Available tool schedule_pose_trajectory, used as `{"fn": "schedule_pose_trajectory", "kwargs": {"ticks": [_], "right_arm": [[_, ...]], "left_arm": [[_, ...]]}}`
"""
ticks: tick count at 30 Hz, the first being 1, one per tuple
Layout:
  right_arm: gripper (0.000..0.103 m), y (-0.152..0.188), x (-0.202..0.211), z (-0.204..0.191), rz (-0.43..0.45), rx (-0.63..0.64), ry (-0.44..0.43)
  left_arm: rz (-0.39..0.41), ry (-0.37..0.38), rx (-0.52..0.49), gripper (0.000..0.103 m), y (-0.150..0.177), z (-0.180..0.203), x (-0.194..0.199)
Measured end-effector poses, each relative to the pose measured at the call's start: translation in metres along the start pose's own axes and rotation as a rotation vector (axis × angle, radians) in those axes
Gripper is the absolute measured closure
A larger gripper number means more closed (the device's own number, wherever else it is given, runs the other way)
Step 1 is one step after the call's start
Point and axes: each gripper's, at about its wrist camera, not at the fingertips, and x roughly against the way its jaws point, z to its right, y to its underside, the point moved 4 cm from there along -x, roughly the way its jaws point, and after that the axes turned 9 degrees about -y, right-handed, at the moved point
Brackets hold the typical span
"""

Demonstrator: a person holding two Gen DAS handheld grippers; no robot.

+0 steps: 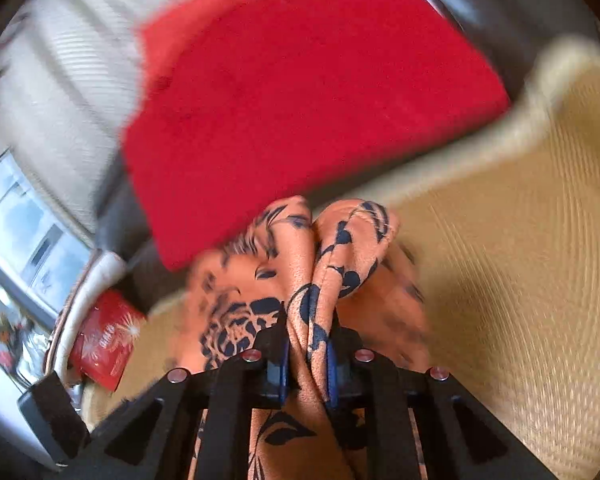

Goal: Fold small clothes

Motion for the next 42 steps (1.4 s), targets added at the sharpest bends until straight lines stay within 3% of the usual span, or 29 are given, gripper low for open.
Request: {"fn": "schedule_pose_trajectory", "kwargs": {"ticks": [2, 3, 5, 7, 9, 12, 15, 17, 19, 23, 27, 29, 32, 35, 39, 42], "right_arm": [[0.081, 0.014, -0.024, 0.037, -0.138, -0.135, 0.050], [0.076, 0.012, -0.024, 0.044, -0.141, -0.169, 0.038], [0.076, -0.003, -0.001, 0.037, -0.042, -0.145, 0.058], [0.072, -0.021, 0.033, 0.024, 0.143, -0.066, 0.098], [0.066, -0.030, 0.040, 0.008, 0.208, -0.005, 0.044], [0.066, -0.029, 0.000, -0.010, 0.070, 0.053, -0.034], [0.070, -0.020, -0.064, 0.018, -0.119, -0.006, 0.108], [0.074, -0.027, -0.070, 0.038, -0.100, -0.054, 0.087], [0.072, -0.032, -0.057, 0.033, -0.095, -0.074, 0.067], [0.070, -0.011, -0.020, 0.001, -0.080, 0.062, 0.054], [0.070, 0.015, 0.015, -0.016, -0.057, 0.104, 0.048], [0.070, 0.035, 0.023, -0.017, -0.088, 0.125, 0.071], [0.071, 0.070, 0.005, 0.006, -0.200, 0.099, 0.171], [0.071, 0.060, 0.006, -0.010, -0.190, 0.134, 0.187], [0.070, 0.032, 0.007, -0.036, -0.131, 0.175, 0.124], [0.070, 0.006, -0.035, -0.061, -0.150, 0.236, 0.117]], "left_arm": [[-0.064, -0.056, -0.024, 0.034, 0.013, 0.003, -0.021], [-0.066, -0.051, -0.008, 0.033, 0.016, 0.001, -0.022], [-0.069, -0.026, 0.036, 0.033, 0.016, -0.005, -0.019], [-0.062, -0.013, 0.043, 0.032, 0.019, -0.009, -0.016], [-0.052, -0.009, 0.041, 0.032, 0.021, -0.011, -0.017], [-0.050, 0.002, 0.046, 0.031, 0.026, -0.014, -0.015], [-0.046, -0.008, 0.038, 0.027, 0.029, -0.018, -0.011], [-0.031, -0.030, 0.012, 0.026, 0.028, -0.017, -0.007], [-0.014, -0.060, -0.033, 0.026, 0.030, -0.014, -0.001], [-0.011, -0.074, -0.043, 0.026, 0.031, -0.017, 0.011], [-0.008, -0.099, -0.039, 0.026, 0.031, -0.023, 0.011], [0.002, -0.115, -0.053, 0.026, 0.033, -0.024, 0.015], [0.003, -0.129, -0.068, 0.026, 0.033, -0.017, 0.015], [0.012, -0.151, -0.070, 0.026, 0.032, -0.018, 0.012], [0.006, -0.148, -0.072, 0.024, 0.031, -0.019, 0.010], [0.004, -0.146, -0.083, 0.023, 0.029, -0.019, 0.009]]}}
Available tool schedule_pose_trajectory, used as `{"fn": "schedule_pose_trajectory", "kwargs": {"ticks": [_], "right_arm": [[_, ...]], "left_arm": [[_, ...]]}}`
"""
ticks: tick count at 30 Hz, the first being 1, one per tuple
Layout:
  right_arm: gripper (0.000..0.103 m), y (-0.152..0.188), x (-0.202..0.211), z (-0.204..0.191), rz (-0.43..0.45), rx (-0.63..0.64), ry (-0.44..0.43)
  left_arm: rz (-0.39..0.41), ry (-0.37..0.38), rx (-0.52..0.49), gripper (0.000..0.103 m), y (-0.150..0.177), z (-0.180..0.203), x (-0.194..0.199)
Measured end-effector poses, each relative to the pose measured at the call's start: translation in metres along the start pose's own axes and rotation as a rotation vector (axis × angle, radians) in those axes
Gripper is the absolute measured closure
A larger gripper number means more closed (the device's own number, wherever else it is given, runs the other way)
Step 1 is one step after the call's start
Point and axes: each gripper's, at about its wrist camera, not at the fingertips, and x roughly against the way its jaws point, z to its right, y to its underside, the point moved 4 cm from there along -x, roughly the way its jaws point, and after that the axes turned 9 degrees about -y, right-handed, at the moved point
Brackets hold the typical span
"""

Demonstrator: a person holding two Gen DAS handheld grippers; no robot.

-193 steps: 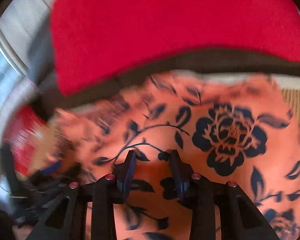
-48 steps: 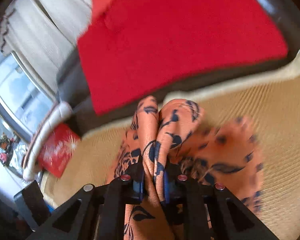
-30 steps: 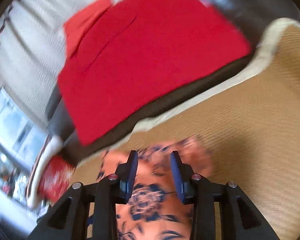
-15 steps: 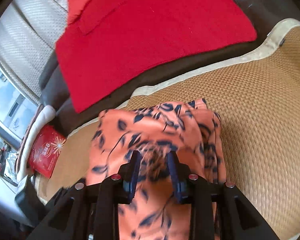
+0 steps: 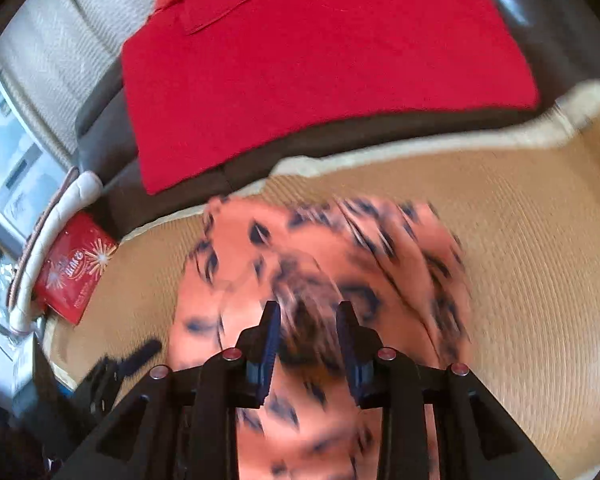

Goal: Fold small clothes
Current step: 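Smooth the folded dress with the right gripper while the left gripper holds it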

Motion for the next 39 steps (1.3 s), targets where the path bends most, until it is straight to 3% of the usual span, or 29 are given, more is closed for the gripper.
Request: {"fn": "schedule_pose_trajectory", "kwargs": {"ticks": [4, 6, 7, 12, 19, 21, 22, 24, 27, 34, 36, 38, 39], "right_arm": [[0.070, -0.030, -0.054, 0.006, -0.055, -0.018, 0.007], [0.069, -0.023, -0.094, 0.024, -0.148, -0.060, 0.001], [0.070, -0.024, -0.095, 0.024, -0.109, -0.051, -0.001], [0.070, -0.016, -0.059, 0.010, -0.067, -0.050, -0.001], [0.069, 0.037, 0.025, 0.009, 0.022, -0.087, -0.036], [0.064, 0.057, 0.034, 0.017, 0.024, -0.118, -0.023], [0.055, 0.069, 0.029, 0.026, 0.012, -0.146, -0.009], [0.054, 0.084, 0.020, 0.038, 0.009, -0.168, -0.025], [0.054, 0.076, 0.028, 0.032, 0.039, -0.147, -0.042], [0.053, 0.049, 0.055, 0.029, 0.227, -0.159, -0.104], [0.052, 0.044, 0.046, 0.033, 0.205, -0.190, -0.106], [0.051, 0.050, 0.016, 0.048, 0.078, -0.274, -0.070], [0.051, 0.053, 0.008, 0.053, 0.062, -0.293, -0.059]], "left_arm": [[-0.004, 0.001, -0.007, 0.023, -0.004, 0.000, -0.005], [0.000, -0.009, -0.015, 0.023, -0.005, 0.001, -0.009], [-0.002, -0.006, -0.018, 0.022, -0.006, 0.001, -0.010], [-0.008, -0.006, -0.006, 0.022, -0.008, -0.002, -0.011], [0.010, -0.025, 0.016, 0.023, -0.006, -0.005, 0.001], [0.048, -0.051, 0.053, 0.021, -0.011, -0.015, 0.010], [0.071, -0.077, 0.070, 0.015, -0.012, -0.020, 0.013], [0.060, -0.174, 0.077, 0.010, -0.010, -0.027, 0.005], [-0.022, -0.207, 0.044, 0.010, 0.000, -0.021, -0.017], [0.031, -0.242, -0.029, 0.010, -0.005, -0.008, -0.014], [0.027, -0.230, -0.024, 0.010, -0.009, -0.015, -0.018], [0.026, -0.212, -0.023, 0.010, -0.009, -0.019, -0.019], [0.026, -0.209, -0.022, 0.010, -0.011, -0.019, -0.020]]}}
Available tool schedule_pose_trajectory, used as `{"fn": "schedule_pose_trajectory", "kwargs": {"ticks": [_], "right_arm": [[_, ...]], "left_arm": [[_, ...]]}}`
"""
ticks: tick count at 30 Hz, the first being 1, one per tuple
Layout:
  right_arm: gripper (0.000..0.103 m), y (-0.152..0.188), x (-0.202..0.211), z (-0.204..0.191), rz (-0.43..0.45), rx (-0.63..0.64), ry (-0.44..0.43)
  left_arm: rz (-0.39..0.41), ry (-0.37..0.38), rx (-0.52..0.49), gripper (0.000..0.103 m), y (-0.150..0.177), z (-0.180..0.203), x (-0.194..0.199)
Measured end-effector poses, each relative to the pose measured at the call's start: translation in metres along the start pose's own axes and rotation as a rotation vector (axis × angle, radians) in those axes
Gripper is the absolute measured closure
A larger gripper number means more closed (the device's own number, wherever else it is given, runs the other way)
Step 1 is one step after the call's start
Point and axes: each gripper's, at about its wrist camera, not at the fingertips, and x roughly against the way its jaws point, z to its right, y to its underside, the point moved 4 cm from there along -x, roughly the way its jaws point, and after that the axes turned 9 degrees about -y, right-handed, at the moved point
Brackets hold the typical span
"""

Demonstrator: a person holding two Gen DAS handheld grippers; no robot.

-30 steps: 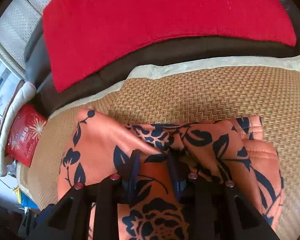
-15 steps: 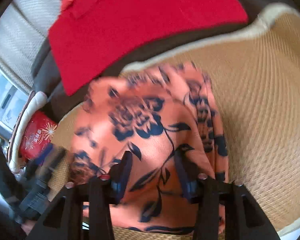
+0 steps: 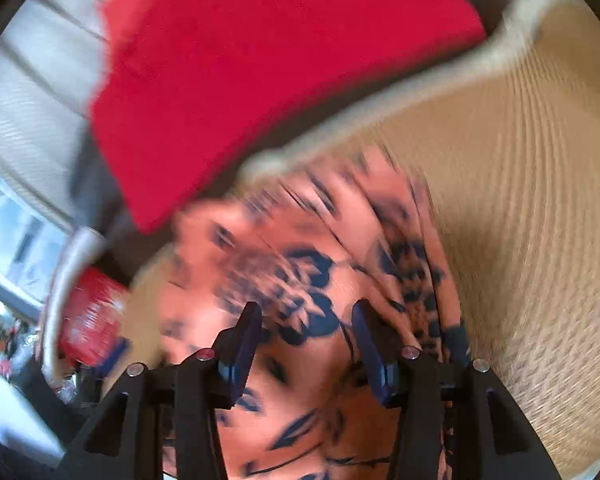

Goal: Fold small clothes

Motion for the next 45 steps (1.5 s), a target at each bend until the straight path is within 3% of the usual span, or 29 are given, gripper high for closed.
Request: {"fn": "schedule_pose_trajectory", "kwargs": {"ticks": [3, 23, 32, 35, 40, 45], "right_arm": [[0.047, -0.003, 0.010, -0.005, 0.020, 0.011, -0.009], [0.046, 0.004, -0.001, -0.004, 0.036, 0.030, -0.008], [0.046, 0.007, 0.000, -0.006, 0.043, 0.038, 0.004], [0.046, 0.005, -0.001, -0.005, 0.042, 0.044, -0.002], [0.046, 0.003, -0.004, -0.006, 0.036, 0.051, 0.004], [0.046, -0.001, -0.001, -0.008, 0.046, 0.042, -0.002]], "left_arm": [[0.003, 0.001, -0.007, 0.010, -0.001, -0.001, 0.000], [-0.007, 0.011, 0.018, 0.009, -0.004, -0.005, 0.000], [0.010, -0.009, 0.201, 0.010, -0.036, -0.034, -0.023], [-0.002, -0.016, 0.176, 0.010, -0.039, -0.022, -0.031], [-0.049, -0.125, 0.032, 0.009, -0.029, 0.005, -0.051], [-0.062, -0.062, 0.081, 0.010, -0.030, -0.011, -0.046]]}}
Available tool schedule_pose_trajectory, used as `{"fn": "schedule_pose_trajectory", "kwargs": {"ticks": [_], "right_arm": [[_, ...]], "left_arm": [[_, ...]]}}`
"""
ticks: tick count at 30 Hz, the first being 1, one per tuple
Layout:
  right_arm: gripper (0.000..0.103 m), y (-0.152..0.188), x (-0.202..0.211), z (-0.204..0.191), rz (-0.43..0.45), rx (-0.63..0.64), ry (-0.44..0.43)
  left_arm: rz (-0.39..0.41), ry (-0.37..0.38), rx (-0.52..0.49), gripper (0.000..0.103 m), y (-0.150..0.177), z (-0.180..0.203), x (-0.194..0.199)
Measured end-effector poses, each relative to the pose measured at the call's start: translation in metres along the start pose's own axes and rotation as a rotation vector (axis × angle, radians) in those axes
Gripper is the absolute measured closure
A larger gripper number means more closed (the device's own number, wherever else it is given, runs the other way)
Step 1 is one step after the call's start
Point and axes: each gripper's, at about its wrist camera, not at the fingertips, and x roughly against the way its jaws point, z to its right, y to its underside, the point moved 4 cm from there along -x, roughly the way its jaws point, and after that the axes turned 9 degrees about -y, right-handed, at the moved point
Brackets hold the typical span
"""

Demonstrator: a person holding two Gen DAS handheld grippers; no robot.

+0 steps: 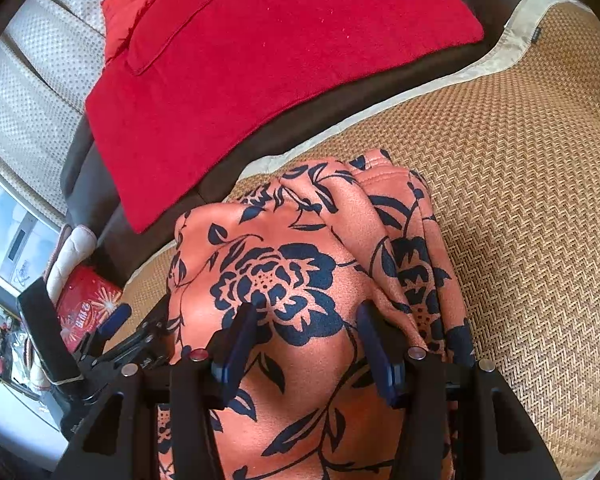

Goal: Fold small clothes

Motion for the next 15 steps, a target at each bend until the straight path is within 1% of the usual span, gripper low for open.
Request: {"fn": "schedule_pose_trajectory", "kwargs": {"ticks": [3, 5, 7, 8, 10, 13, 15], "right_arm": [[0.045, -0.003, 0.011, -0.005, 0.047, -0.001, -0.037], [0.045, -0.002, 0.019, -0.015, 0.079, 0.034, -0.063], [0.045, 0.002, 0.020, -0.025, 0.085, 0.077, -0.073], [0.045, 0.004, 0.019, -0.029, 0.080, 0.092, -0.073], [0.046, 0.010, 0.010, -0.036, 0.041, 0.118, -0.063], [0.046, 0.021, -0.015, -0.031, -0.065, 0.121, -0.001], [0.046, 0.023, -0.019, -0.033, -0.066, 0.146, 0.023]], "left_arm": [[0.010, -0.011, 0.001, 0.010, 0.001, -0.013, 0.006], [0.031, -0.019, 0.003, 0.010, 0.001, -0.022, 0.015], [0.044, -0.016, 0.006, 0.010, 0.002, -0.028, 0.021], [0.051, -0.011, 0.008, 0.010, 0.003, -0.032, 0.025], [0.059, -0.004, 0.004, 0.010, 0.006, -0.034, 0.032], [0.066, 0.001, -0.020, 0.010, 0.012, -0.033, 0.035], [0.062, 0.006, -0.036, 0.010, 0.014, -0.030, 0.035]]}}
